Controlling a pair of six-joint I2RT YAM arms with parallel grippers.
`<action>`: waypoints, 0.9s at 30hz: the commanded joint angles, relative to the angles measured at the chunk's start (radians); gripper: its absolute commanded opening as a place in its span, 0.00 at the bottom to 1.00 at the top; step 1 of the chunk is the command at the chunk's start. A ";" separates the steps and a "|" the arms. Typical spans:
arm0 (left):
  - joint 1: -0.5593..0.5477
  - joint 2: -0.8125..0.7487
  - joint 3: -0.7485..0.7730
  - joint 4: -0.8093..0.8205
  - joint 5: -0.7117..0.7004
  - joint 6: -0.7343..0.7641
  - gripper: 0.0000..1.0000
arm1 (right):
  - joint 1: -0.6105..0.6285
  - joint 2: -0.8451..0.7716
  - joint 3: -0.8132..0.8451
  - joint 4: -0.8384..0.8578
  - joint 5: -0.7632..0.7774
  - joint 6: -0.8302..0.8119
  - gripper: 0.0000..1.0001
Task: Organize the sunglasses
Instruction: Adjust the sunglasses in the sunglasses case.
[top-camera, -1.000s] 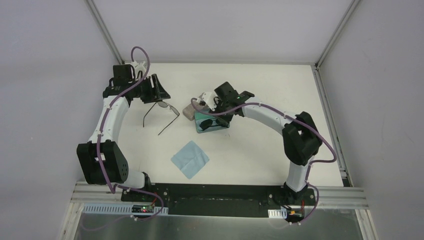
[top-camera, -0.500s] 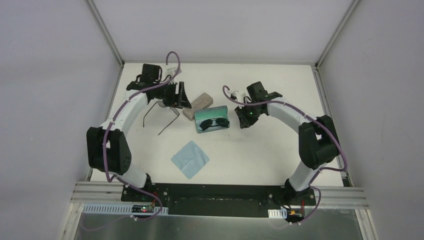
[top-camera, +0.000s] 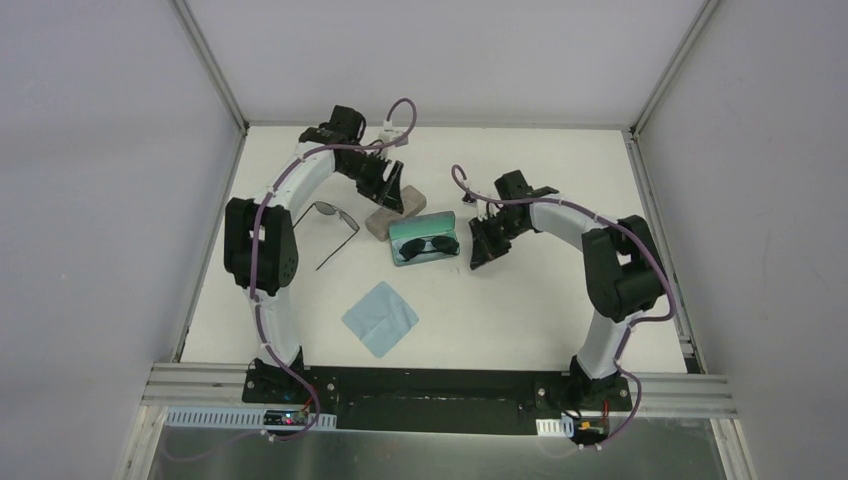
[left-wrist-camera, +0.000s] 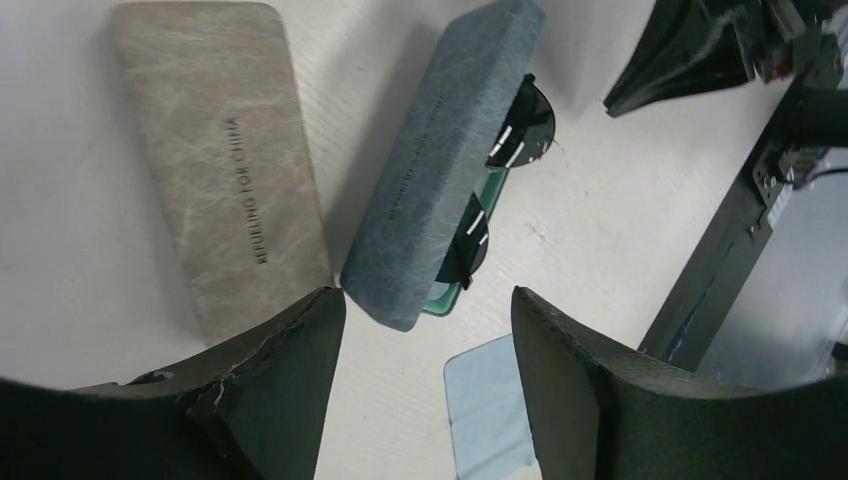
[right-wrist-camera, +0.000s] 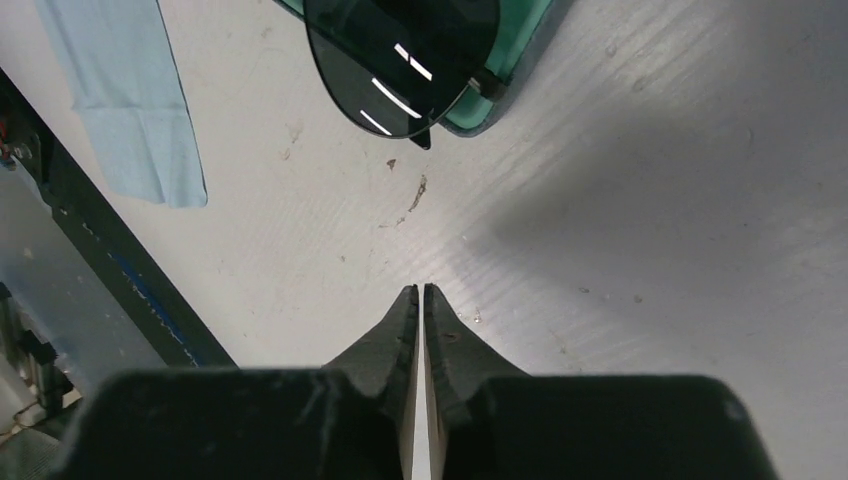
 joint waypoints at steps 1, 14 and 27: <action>-0.038 0.018 0.026 -0.104 0.076 0.130 0.63 | -0.008 0.036 0.042 0.038 -0.088 0.061 0.06; -0.093 0.032 -0.011 -0.104 0.069 0.174 0.62 | -0.004 0.183 0.166 0.116 -0.156 0.168 0.07; -0.141 0.062 0.019 -0.103 0.007 0.216 0.51 | 0.022 0.264 0.245 0.145 -0.178 0.235 0.07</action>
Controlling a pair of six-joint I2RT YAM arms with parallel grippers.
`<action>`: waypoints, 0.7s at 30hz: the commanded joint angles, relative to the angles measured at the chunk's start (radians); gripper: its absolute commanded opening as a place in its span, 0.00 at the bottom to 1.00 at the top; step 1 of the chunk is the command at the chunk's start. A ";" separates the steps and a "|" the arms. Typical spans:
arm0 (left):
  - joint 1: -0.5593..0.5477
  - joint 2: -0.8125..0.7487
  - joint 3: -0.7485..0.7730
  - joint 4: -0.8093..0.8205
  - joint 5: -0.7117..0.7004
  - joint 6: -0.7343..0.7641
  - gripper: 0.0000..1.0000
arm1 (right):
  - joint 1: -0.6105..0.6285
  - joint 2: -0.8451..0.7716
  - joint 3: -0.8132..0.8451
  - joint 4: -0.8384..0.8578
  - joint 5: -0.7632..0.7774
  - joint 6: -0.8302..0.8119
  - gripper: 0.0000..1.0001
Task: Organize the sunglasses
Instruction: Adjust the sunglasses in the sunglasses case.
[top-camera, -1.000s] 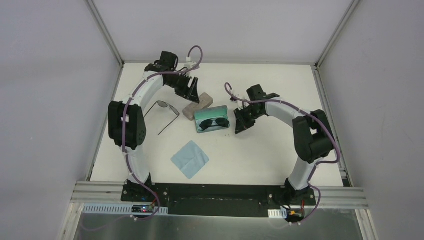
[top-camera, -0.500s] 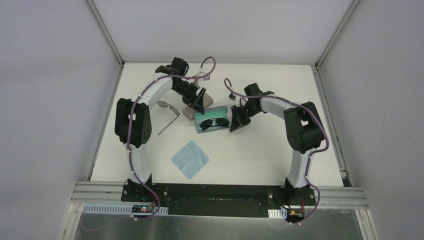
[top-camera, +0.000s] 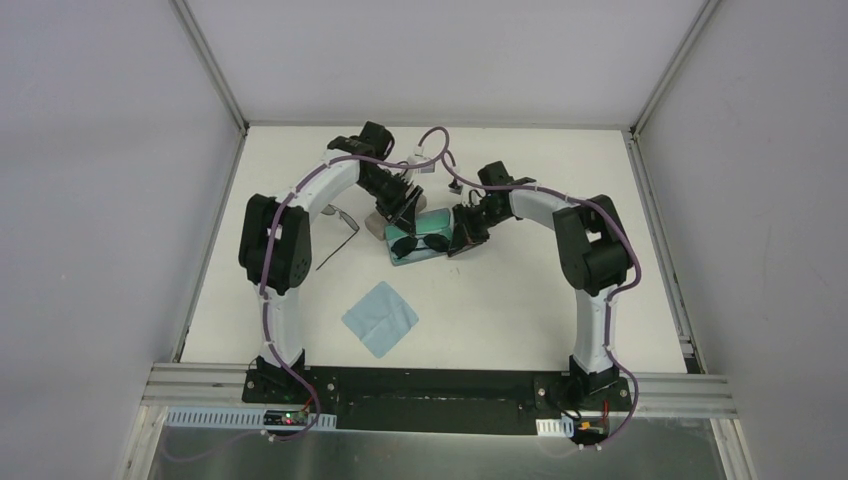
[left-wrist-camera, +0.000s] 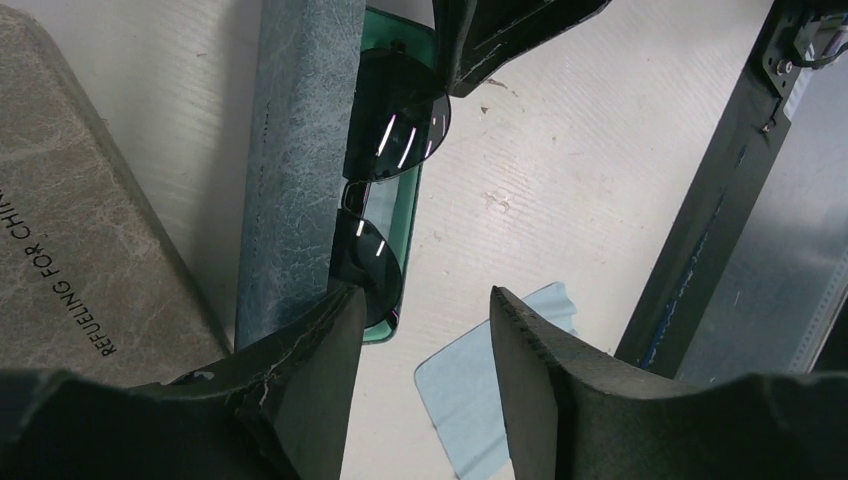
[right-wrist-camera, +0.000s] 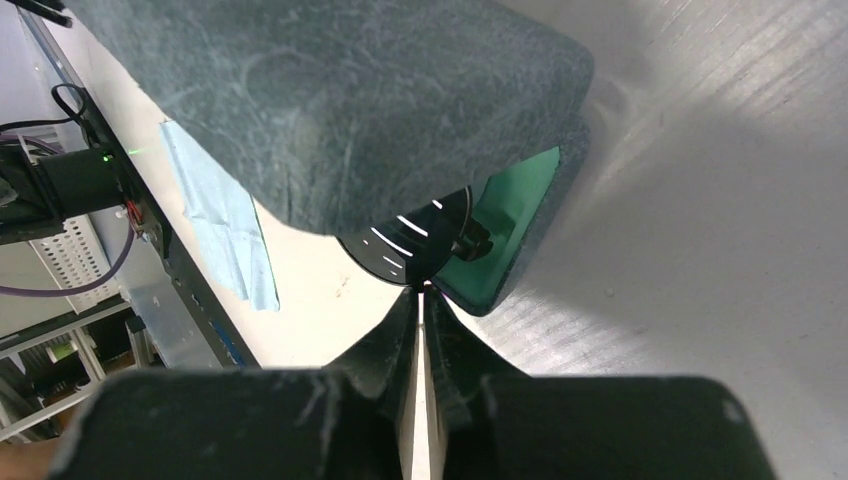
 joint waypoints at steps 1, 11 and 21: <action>-0.015 0.002 0.029 0.004 -0.012 0.047 0.50 | 0.007 0.011 0.041 0.061 -0.036 0.040 0.07; -0.035 0.005 0.029 0.004 -0.018 0.059 0.44 | 0.007 -0.041 -0.003 0.112 0.066 0.189 0.20; -0.046 0.004 0.029 0.004 -0.035 0.064 0.43 | 0.012 -0.108 -0.056 0.105 0.141 0.267 0.35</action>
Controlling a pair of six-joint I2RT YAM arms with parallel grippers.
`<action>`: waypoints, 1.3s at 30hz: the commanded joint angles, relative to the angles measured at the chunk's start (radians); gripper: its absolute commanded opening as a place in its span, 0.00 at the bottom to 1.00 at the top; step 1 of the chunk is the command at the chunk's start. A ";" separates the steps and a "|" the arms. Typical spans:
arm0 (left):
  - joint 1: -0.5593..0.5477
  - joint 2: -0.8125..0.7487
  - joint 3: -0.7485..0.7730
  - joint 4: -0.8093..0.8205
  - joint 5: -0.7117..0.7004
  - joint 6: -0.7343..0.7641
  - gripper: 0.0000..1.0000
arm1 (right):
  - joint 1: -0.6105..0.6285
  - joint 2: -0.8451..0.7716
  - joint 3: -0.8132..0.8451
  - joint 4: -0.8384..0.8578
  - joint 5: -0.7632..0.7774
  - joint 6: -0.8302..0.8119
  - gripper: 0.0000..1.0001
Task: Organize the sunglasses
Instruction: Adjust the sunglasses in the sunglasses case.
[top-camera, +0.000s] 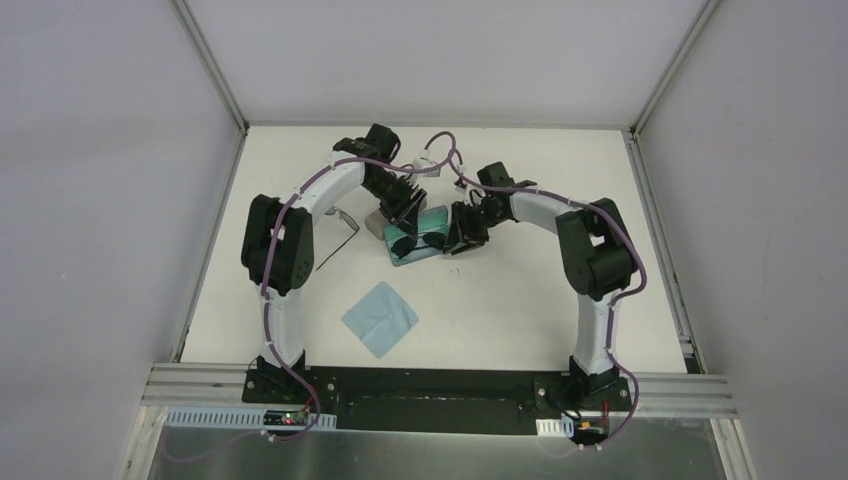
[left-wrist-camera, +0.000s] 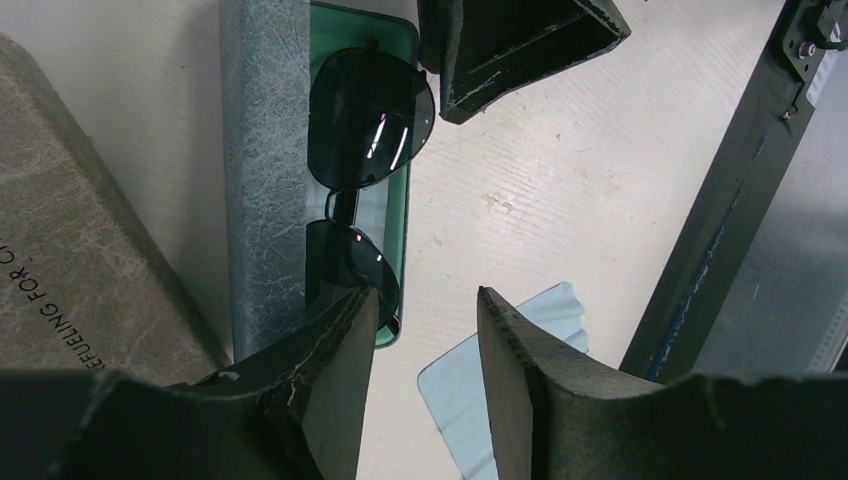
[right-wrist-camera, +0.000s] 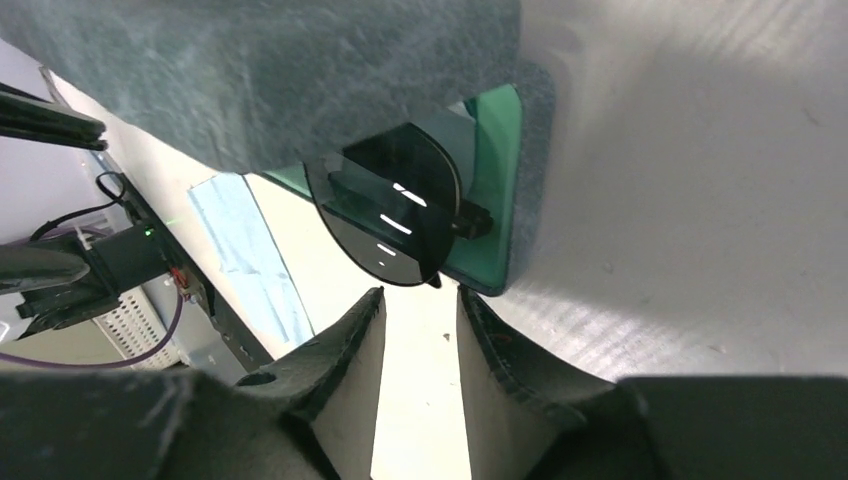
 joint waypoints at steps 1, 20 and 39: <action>-0.010 0.000 0.030 0.004 -0.008 0.038 0.43 | 0.003 -0.087 -0.029 0.032 0.058 0.024 0.35; -0.010 -0.014 0.038 0.005 0.030 0.006 0.44 | 0.053 -0.050 -0.001 0.139 -0.143 0.015 0.00; -0.012 -0.008 0.042 0.005 0.032 0.020 0.42 | 0.047 0.022 0.086 0.092 0.089 -0.026 0.00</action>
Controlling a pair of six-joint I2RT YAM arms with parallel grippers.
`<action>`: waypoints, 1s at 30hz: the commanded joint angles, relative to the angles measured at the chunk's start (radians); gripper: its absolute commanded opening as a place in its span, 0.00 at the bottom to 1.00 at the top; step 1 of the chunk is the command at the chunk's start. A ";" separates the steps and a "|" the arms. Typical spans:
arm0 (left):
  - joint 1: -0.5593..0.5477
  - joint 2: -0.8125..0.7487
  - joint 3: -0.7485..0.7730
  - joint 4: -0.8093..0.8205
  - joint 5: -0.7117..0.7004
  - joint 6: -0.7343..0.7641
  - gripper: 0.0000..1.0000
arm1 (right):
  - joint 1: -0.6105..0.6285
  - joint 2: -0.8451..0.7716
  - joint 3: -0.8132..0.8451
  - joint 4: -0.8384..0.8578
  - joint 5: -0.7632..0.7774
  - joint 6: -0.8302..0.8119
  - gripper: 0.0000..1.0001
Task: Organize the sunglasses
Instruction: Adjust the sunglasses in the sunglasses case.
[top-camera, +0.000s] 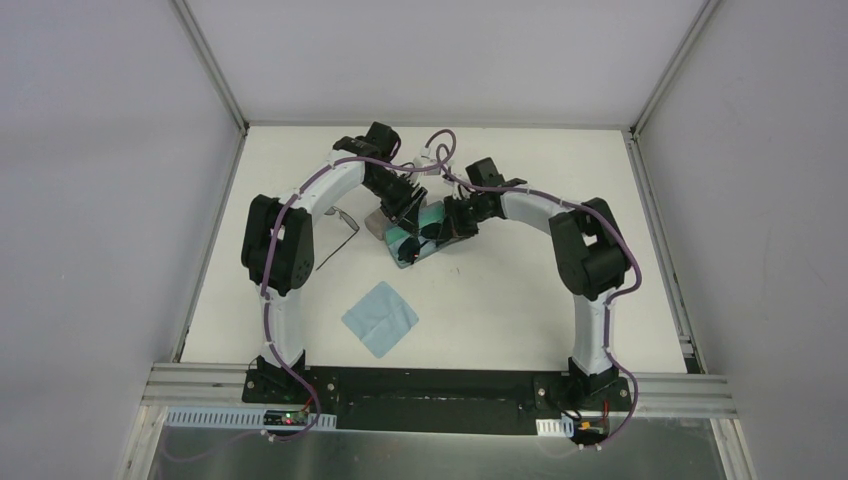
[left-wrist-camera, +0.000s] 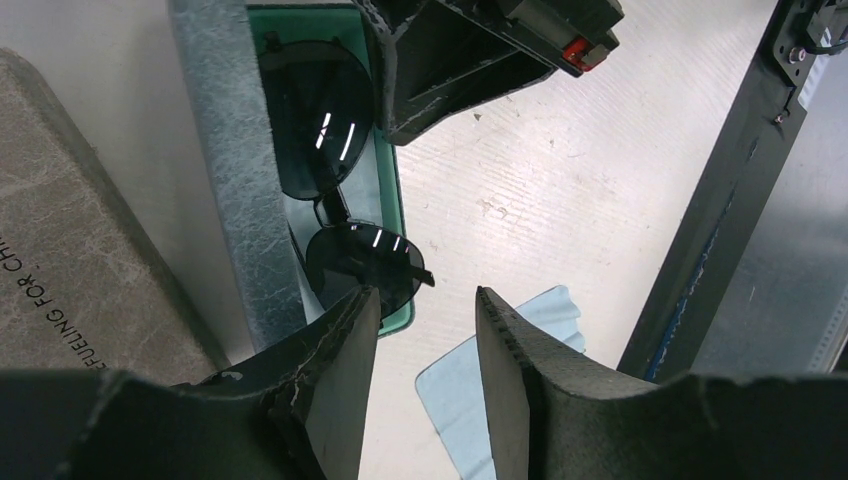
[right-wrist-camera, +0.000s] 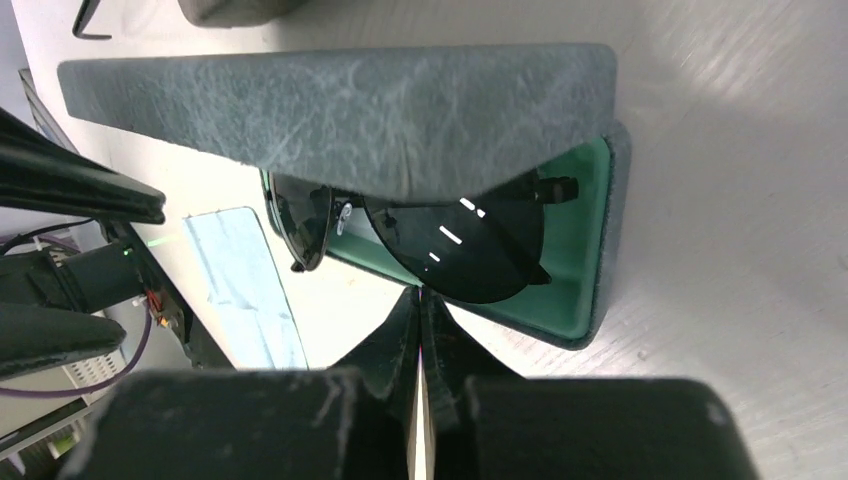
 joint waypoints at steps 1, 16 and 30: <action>-0.009 -0.006 0.031 0.006 0.023 0.024 0.42 | -0.003 0.007 0.049 0.016 0.039 -0.017 0.00; -0.007 -0.026 0.035 -0.002 0.023 0.016 0.46 | -0.006 -0.223 -0.128 0.019 -0.153 -0.026 0.02; 0.190 -0.105 -0.036 0.210 0.177 -0.428 0.68 | 0.046 -0.500 -0.382 0.288 0.073 -0.783 0.00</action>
